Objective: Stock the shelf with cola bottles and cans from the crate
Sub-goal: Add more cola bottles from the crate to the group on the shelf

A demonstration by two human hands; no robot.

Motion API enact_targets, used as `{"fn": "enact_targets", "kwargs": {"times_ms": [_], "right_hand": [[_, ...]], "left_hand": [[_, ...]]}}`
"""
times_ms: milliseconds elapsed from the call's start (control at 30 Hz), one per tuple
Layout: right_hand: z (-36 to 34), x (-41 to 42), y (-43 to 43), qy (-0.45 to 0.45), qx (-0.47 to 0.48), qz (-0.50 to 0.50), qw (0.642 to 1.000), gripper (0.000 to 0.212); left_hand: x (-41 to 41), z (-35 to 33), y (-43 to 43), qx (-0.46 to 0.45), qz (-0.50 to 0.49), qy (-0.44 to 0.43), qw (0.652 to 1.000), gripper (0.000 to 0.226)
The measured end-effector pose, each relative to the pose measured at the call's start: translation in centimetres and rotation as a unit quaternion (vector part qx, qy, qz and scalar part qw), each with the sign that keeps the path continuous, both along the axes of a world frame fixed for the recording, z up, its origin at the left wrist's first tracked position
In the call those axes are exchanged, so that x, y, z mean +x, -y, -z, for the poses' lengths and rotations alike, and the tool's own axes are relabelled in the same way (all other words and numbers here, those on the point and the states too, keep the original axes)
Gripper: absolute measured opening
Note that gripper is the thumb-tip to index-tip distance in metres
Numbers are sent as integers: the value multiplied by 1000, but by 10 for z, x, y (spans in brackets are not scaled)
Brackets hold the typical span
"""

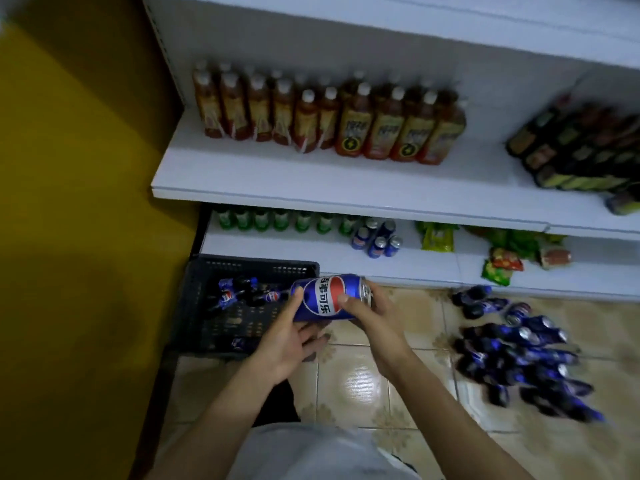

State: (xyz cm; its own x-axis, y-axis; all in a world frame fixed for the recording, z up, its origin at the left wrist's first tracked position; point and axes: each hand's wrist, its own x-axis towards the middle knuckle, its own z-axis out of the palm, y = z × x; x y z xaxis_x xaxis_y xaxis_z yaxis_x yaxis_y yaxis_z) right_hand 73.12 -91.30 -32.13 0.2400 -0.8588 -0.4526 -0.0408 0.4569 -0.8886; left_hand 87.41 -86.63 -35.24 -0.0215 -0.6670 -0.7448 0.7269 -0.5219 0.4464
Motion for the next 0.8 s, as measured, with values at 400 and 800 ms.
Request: {"fn": "enact_targets", "kwargs": {"times_ms": [400,800], "right_hand": [[-99,-226,-49,106,-101,164,976,78],[-162,-311,-2,80,-223,194,952,72]], "left_hand": [[-225,-89,-21,-69,77,-152,983,84],[-336,-157,34,-133,207,-167,955,68]]}}
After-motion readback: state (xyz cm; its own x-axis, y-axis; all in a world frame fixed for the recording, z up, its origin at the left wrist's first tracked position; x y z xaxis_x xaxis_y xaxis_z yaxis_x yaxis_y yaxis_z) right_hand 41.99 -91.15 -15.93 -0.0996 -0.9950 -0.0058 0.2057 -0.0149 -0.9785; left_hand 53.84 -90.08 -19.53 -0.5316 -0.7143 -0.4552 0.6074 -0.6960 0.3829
